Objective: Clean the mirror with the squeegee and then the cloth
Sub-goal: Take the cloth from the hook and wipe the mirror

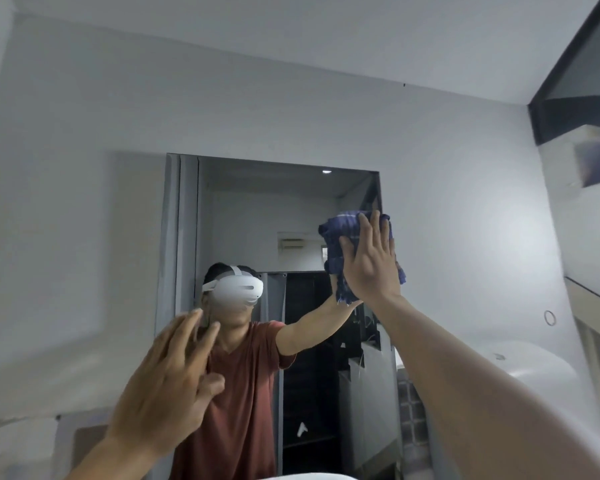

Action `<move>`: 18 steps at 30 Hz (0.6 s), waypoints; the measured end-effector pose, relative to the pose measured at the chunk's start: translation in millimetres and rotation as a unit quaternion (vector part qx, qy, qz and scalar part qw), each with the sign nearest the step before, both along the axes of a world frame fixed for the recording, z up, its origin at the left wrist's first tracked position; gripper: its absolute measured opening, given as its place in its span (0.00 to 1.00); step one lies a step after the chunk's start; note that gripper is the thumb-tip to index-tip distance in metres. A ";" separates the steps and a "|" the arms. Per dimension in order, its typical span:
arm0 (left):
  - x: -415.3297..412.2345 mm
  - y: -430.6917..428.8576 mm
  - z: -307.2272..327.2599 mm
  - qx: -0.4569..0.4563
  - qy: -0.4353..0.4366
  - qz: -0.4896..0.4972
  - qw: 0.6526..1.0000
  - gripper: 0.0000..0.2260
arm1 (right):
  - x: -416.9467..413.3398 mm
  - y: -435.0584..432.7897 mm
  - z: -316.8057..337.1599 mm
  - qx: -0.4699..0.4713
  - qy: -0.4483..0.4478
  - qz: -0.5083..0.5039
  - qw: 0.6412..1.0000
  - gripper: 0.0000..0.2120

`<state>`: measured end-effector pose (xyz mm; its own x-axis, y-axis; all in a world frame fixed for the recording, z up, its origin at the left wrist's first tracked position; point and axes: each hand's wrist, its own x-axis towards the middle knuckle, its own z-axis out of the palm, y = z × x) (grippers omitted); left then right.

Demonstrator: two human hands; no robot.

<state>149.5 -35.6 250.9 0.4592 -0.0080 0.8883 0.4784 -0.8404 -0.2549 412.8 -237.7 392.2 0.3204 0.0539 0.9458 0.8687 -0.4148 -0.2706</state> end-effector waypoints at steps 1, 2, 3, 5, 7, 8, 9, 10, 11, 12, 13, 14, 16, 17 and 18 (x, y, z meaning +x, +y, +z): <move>-0.5 1.7 -10.2 0.000 0.021 -0.002 1.000 0.38 | -0.8 0.3 -3.7 -0.003 0.004 -0.002 1.000 0.29; -0.9 3.0 -18.3 -0.003 0.039 0.000 0.999 0.41 | -2.9 1.5 -7.3 -0.004 0.009 -0.003 1.000 0.29; -1.1 3.3 -23.6 -0.007 0.054 0.004 0.999 0.46 | -6.0 3.6 -11.0 -0.004 0.012 -0.004 1.000 0.29; -2.0 1.8 -27.3 -0.020 0.068 0.007 0.997 0.52 | -15.3 11.3 -17.5 -0.003 0.012 -0.007 1.000 0.30; -3.3 -0.4 -26.3 -0.031 0.067 -0.006 0.997 0.55 | -27.2 22.1 -19.2 -0.003 0.006 -0.004 1.000 0.30; -3.7 -1.2 -26.1 -0.032 0.066 -0.013 0.997 0.55 | -33.4 27.9 -17.7 -0.003 0.003 0.000 1.000 0.30; -3.8 -1.0 -26.2 -0.029 0.068 -0.018 0.997 0.55 | -40.1 33.6 -14.7 -0.002 0.000 0.004 1.000 0.30; -3.7 -0.2 -26.1 -0.027 0.068 -0.021 0.997 0.54 | -46.7 39.1 -10.5 -0.001 -0.003 0.007 1.000 0.30; -3.9 0.8 -26.5 -0.027 0.069 -0.023 0.997 0.54 | -53.4 44.6 -5.5 -0.001 -0.006 0.009 1.000 0.30; -4.5 1.7 -26.8 -0.030 0.070 -0.023 0.997 0.53 | -60.1 49.7 -0.1 -0.002 -0.009 0.012 1.000 0.30; -5.5 2.2 -27.4 -0.032 0.073 -0.020 0.997 0.52 | -66.4 55.0 5.3 -0.007 -0.012 0.014 1.000 0.30; -7.0 2.8 -28.9 -0.031 0.075 -0.016 0.997 0.51 | -72.9 60.3 10.6 -0.014 -0.019 0.015 1.000 0.30; -9.9 3.0 -36.0 -0.024 0.077 -0.007 0.997 0.48 | -85.7 70.4 20.1 -0.031 -0.037 0.019 0.999 0.30; -11.2 1.8 -41.9 -0.016 0.078 0.001 0.997 0.46 | -91.9 75.3 24.0 -0.039 -0.046 0.022 0.998 0.30; -11.9 1.0 -48.8 -0.002 0.084 0.013 0.996 0.44 | -97.9 80.2 27.5 -0.047 -0.054 0.024 0.997 0.30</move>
